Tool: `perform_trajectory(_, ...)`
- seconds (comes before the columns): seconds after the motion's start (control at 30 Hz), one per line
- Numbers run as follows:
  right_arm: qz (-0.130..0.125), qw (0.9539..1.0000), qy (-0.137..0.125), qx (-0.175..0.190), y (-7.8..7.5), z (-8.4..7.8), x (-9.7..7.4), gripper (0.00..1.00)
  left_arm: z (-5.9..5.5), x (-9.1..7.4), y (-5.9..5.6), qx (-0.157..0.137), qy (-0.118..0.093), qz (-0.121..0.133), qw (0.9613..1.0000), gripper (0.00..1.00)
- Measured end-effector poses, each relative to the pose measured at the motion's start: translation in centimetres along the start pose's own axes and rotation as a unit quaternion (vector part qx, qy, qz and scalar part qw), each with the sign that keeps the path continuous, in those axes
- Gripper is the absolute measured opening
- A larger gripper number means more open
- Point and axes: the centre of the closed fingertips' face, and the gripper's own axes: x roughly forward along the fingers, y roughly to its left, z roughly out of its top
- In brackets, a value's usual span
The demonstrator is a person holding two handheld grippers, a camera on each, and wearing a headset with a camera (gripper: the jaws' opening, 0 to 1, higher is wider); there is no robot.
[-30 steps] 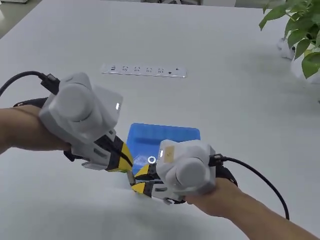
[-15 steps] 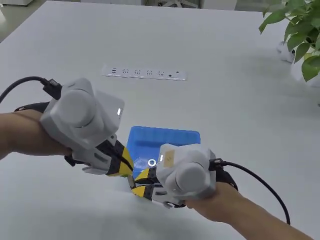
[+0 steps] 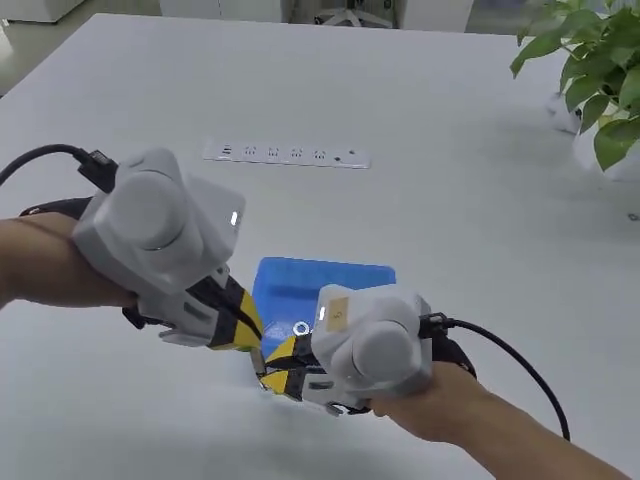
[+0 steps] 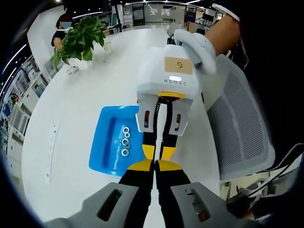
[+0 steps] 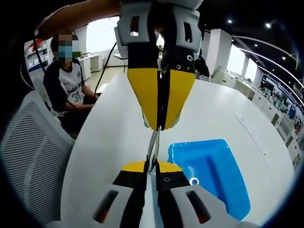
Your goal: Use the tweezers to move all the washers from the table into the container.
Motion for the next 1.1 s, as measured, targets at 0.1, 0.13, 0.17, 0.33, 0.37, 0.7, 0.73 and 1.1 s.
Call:
perform_trajectory(0.1, -0.001, 1.0, -0.004, -0.001, 0.1, 0.3, -0.3, 0.08, 0.4, -0.3, -0.3, 0.0, -0.007, -0.004, 1.0, 0.05)
perform_trajectory(0.13, -0.002, 1.0, -0.002, -0.002, 0.1, 0.2, -0.3, 0.08, 0.6, -0.1, -0.2, -0.011, -0.019, -0.006, 0.9997, 0.05)
perform_trajectory(0.17, -0.001, 1.0, 0.001, -0.003, 0.2, 0.1, -0.2, 0.08, 0.4, 0.0, -0.1, -0.01, -0.016, -0.003, 0.9998, 0.05)
perform_trajectory(0.33, -0.002, 1.0, 0.002, -0.003, 0.4, -0.1, -0.4, 0.08, 0.3, 0.2, -0.2, -0.011, -0.018, -0.001, 0.9998, 0.05)
perform_trajectory(0.37, -0.002, 1.0, 0.002, -0.003, 0.4, -0.1, -0.4, 0.08, 0.3, 0.2, -0.2, -0.01, -0.017, 0.0, 0.9998, 0.05)
perform_trajectory(0.7, -0.003, 1.0, 0.002, -0.005, 0.3, 0.0, -0.4, 0.08, 0.1, 0.0, -0.2, -0.008, -0.014, 0.001, 0.9999, 0.05)
perform_trajectory(0.73, -0.004, 1.0, 0.001, -0.005, 0.3, 0.1, -0.5, 0.08, 0.2, -0.1, -0.2, -0.008, -0.015, 0.002, 0.9999, 0.05)
perform_trajectory(1.1, -0.009, 0.9999, -0.004, -0.011, 0.3, 1.1, -1.3, 0.08, 0.9, -1.1, -0.2, 0.0, -0.015, 0.004, 0.9999, 0.05)
